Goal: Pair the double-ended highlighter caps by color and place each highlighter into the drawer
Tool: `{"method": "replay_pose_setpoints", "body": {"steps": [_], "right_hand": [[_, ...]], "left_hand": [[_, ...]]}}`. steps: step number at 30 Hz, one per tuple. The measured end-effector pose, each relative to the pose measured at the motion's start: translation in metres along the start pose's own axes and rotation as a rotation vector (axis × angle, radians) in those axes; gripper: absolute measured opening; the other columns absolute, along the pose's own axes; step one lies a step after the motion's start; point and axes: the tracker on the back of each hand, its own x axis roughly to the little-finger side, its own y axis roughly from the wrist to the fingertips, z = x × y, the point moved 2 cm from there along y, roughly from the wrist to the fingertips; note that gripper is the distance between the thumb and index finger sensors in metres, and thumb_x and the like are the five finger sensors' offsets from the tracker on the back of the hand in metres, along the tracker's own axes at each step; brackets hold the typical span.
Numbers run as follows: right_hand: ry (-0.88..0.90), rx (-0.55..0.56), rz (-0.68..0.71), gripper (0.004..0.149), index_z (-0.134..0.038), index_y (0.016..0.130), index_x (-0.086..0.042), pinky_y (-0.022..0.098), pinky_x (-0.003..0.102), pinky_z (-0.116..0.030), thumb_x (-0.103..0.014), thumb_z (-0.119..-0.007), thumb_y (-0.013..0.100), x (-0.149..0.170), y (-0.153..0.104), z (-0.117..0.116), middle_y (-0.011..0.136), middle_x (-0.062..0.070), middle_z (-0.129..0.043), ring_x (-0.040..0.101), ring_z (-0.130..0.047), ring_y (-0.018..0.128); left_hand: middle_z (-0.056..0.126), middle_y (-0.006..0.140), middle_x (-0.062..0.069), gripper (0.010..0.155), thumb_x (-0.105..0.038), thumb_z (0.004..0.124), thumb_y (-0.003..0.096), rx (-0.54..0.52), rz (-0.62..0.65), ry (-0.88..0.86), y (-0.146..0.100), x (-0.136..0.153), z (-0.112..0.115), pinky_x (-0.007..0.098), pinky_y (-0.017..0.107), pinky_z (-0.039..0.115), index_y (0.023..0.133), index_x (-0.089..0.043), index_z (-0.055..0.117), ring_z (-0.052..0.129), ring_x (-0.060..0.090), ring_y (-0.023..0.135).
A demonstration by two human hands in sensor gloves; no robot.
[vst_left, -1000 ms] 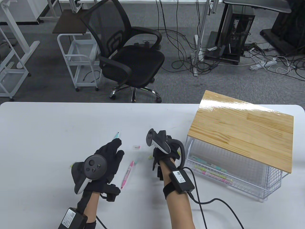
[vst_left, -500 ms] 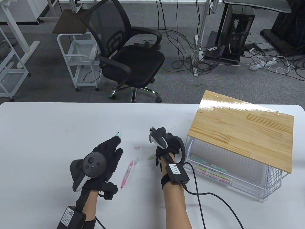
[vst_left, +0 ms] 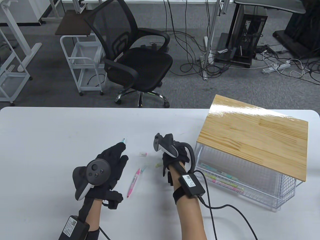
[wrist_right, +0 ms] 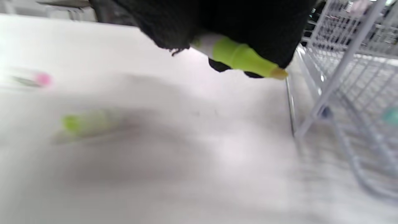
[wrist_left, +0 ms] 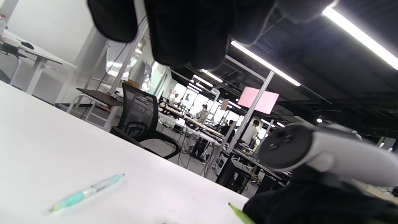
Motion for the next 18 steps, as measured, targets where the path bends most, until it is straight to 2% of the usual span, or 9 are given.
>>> {"method": "replay_pose_setpoints", "body": {"steps": [6, 12, 18], "right_hand": [[-0.024, 0.188, 0.192, 0.059, -0.051, 0.112, -0.020, 0.063, 0.053, -0.079, -0.021, -0.073, 0.057, 0.001, -0.075, 0.028, 0.105, 0.011, -0.065, 0.036, -0.082, 0.086], [-0.024, 0.312, 0.323, 0.055, -0.058, 0.109, -0.024, 0.068, 0.056, -0.074, -0.022, -0.075, 0.056, -0.002, -0.143, 0.035, 0.106, 0.009, -0.066, 0.035, -0.080, 0.090], [-0.010, 0.389, 0.340, 0.054, -0.063, 0.106, -0.027, 0.070, 0.055, -0.072, -0.023, -0.077, 0.055, 0.003, -0.168, 0.032, 0.106, 0.005, -0.070, 0.033, -0.080, 0.091]], "left_hand": [[0.066, 0.120, 0.004, 0.058, -0.054, 0.054, 0.0607, -0.006, -0.041, -0.001, -0.001, 0.012, -0.005, 0.065, 0.082, 0.053, 0.115, -0.035, 0.049, 0.067, 0.033, 0.112], [0.064, 0.122, 0.004, 0.059, -0.056, 0.055, 0.0601, 0.005, -0.091, 0.020, -0.003, 0.026, -0.007, 0.065, 0.083, 0.052, 0.115, -0.036, 0.048, 0.065, 0.032, 0.114], [0.063, 0.122, 0.004, 0.059, -0.056, 0.056, 0.0598, 0.011, -0.135, 0.023, -0.005, 0.039, -0.008, 0.065, 0.083, 0.052, 0.115, -0.036, 0.048, 0.064, 0.033, 0.114]]}}
